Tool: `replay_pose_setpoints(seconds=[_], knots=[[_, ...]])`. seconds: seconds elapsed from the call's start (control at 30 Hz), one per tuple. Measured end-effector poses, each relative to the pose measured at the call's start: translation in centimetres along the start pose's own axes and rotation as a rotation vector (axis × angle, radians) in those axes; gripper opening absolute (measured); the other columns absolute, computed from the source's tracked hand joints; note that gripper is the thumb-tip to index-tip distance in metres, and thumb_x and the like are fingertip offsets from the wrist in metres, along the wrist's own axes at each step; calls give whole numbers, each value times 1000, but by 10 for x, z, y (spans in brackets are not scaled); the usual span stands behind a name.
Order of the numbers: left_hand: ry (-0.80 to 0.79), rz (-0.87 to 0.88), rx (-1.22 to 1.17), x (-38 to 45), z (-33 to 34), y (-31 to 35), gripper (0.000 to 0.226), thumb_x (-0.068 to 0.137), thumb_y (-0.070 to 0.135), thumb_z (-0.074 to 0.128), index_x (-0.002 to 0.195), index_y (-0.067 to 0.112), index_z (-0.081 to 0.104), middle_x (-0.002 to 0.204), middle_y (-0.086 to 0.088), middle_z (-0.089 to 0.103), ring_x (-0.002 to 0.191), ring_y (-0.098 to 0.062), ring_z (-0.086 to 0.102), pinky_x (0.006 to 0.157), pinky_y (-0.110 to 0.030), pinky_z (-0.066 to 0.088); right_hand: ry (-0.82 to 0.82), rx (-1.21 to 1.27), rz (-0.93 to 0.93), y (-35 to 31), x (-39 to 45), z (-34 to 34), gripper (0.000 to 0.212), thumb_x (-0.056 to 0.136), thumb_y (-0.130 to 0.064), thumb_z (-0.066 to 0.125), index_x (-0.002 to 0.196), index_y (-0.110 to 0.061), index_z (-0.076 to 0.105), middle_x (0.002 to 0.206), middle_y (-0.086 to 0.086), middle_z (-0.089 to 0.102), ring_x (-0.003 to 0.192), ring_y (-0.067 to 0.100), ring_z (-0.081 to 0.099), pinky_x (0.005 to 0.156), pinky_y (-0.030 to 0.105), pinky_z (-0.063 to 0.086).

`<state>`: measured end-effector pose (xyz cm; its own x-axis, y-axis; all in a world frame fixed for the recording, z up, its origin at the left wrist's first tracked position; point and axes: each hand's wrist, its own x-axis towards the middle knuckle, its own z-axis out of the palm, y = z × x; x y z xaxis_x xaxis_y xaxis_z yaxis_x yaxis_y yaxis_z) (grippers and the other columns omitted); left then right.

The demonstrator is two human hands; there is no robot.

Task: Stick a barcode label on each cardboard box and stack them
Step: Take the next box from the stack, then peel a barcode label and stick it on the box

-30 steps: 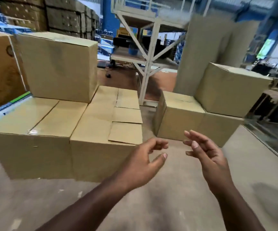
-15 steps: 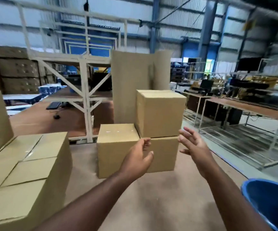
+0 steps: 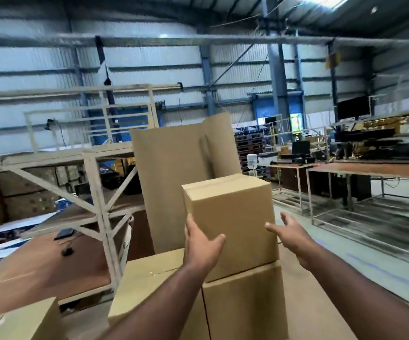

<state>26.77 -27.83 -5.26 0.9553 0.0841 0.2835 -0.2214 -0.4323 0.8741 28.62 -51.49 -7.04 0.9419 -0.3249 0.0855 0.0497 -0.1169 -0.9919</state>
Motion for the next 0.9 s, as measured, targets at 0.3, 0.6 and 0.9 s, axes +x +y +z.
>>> replay_pose_setpoints(seconds=[0.3, 0.6, 0.9], knots=[[-68, -109, -347, 18, -3, -21, 87, 85, 28, 82, 152, 27, 27, 127, 12, 56, 103, -7, 61, 73, -16, 53, 159, 72, -92, 37, 9, 31, 47, 85, -37, 74, 130, -29, 63, 130, 0, 64, 111, 25, 63, 106, 52, 50], [57, -161, -402, -159, -118, -23, 67, 75, 61, 72, 127, 27, 49, 107, 13, 76, 103, -13, 73, 95, -53, 55, 136, 480, -370, 52, -220, 43, 47, 97, 3, 63, 134, -25, 56, 133, -7, 69, 120, 5, 65, 100, 23, 54], [222, -491, -351, -353, -180, -62, 61, 64, 85, 43, 101, 38, 53, 103, 12, 69, 105, -16, 68, 85, -42, 58, 194, 524, -198, 142, -442, 69, 31, 97, -9, 63, 121, -27, 59, 131, -2, 69, 114, 0, 65, 98, 15, 50]])
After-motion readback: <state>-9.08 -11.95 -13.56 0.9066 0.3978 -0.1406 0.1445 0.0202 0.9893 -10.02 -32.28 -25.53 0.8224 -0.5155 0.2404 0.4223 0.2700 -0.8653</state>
